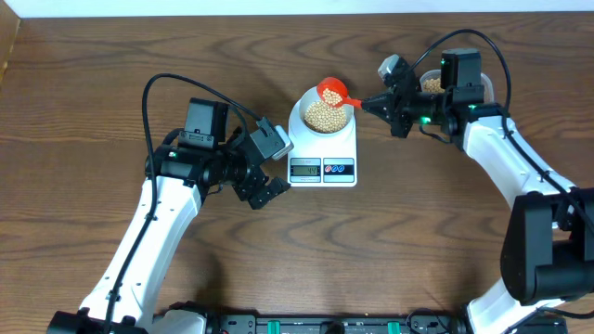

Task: Scoop item into bowl and weigh 50g on scale
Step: 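Tip the scoop further with the right gripper to empty remaining beans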

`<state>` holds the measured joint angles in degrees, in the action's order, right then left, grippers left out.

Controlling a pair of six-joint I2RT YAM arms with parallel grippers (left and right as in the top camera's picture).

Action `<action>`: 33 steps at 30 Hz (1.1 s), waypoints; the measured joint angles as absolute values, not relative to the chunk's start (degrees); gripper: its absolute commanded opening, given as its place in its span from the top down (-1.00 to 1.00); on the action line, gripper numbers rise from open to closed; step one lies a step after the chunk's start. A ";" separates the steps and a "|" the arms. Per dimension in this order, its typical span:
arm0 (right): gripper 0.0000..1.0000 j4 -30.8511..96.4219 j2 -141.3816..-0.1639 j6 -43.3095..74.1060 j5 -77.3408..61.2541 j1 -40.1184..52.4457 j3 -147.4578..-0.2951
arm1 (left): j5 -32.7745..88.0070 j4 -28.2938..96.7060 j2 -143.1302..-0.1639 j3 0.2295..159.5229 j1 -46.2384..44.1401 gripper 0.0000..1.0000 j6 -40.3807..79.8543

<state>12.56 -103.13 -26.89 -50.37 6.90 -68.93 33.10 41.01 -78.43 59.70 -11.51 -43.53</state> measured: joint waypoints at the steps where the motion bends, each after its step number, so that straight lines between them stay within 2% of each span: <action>1: 0.98 12.75 -103.07 -26.98 -49.67 6.94 -68.93 | 33.10 41.01 -78.43 59.70 -11.51 -0.90 -43.53; 33: 0.98 11.29 -101.71 -27.38 -47.92 8.10 -68.93 | 33.10 41.01 -78.43 59.70 -11.51 -0.90 -43.53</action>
<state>11.29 -101.71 -27.38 -47.92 8.10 -68.93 33.10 41.01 -78.43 59.70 -11.51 -43.53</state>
